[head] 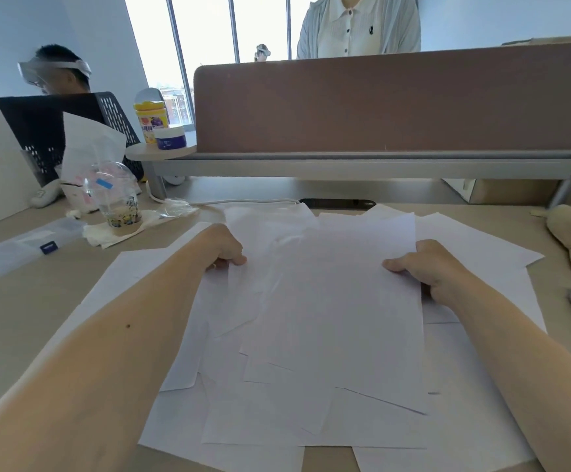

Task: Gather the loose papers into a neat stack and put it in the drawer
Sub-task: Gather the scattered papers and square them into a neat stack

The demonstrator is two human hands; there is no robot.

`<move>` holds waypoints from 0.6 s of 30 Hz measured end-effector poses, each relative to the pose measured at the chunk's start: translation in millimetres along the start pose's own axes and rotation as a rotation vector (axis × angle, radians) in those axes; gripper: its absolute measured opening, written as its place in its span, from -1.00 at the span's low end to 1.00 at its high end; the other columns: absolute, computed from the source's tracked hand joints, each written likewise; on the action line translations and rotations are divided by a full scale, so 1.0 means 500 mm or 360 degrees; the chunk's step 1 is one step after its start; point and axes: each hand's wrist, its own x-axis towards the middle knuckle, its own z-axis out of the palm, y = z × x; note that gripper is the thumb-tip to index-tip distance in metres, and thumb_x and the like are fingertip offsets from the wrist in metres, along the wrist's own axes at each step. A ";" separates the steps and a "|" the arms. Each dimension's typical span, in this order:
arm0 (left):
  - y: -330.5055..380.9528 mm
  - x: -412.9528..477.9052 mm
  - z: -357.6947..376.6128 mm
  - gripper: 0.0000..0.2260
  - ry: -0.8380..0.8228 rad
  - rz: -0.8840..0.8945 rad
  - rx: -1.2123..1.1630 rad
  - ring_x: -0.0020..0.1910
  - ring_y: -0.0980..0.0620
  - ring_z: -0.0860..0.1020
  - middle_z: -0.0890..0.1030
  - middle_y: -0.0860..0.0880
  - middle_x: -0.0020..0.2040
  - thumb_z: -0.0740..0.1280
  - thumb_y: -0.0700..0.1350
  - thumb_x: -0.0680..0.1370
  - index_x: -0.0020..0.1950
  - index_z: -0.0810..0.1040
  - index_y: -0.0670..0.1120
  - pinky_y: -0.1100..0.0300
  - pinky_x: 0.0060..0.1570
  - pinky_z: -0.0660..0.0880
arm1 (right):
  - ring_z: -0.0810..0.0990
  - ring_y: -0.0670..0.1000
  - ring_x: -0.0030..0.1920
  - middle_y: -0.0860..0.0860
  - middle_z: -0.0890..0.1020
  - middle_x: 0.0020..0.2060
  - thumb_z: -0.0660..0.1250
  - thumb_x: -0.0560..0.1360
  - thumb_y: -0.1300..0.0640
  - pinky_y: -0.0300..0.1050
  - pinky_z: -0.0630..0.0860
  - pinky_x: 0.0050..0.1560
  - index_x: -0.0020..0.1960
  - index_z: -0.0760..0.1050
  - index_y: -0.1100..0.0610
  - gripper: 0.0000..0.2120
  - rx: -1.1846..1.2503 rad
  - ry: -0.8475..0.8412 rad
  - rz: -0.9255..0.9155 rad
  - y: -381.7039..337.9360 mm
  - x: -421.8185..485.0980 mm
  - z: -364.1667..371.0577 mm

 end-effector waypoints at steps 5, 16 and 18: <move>-0.034 0.006 -0.038 -0.80 0.0108 0.0222 0.0179 -0.47 -0.03 0.44 0.48 -0.11 -0.39 0.27 -0.20 0.52 -0.31 0.43 -0.18 0.29 -0.53 0.34 | 0.68 0.23 -0.11 0.23 0.67 -0.05 0.47 0.40 0.31 0.20 0.62 -0.01 0.10 0.54 0.33 -0.70 0.0231 0.0082 0.0031 -0.003 0.004 -0.004; -0.055 -0.002 -0.044 -0.62 -0.0300 0.0199 0.0144 -0.22 -0.12 0.48 0.51 -0.16 -0.03 0.49 -0.20 0.42 0.15 0.42 -0.10 0.11 -0.24 0.50 | 0.63 0.20 -0.18 0.24 0.59 -0.02 0.24 0.42 0.49 -0.06 0.65 -0.33 0.06 0.46 0.31 -0.75 0.0369 0.0025 0.0070 -0.005 -0.005 0.047; -0.053 -0.013 -0.047 -0.60 -0.0273 0.0226 0.0221 -0.08 -0.10 0.47 0.51 -0.10 0.02 0.50 -0.13 0.43 0.22 0.48 -0.10 0.12 -0.12 0.46 | 0.66 0.26 -0.10 0.28 0.64 -0.01 0.34 0.35 0.43 0.09 0.67 -0.14 0.04 0.50 0.34 -0.74 0.0236 -0.0001 0.0019 -0.004 -0.011 0.050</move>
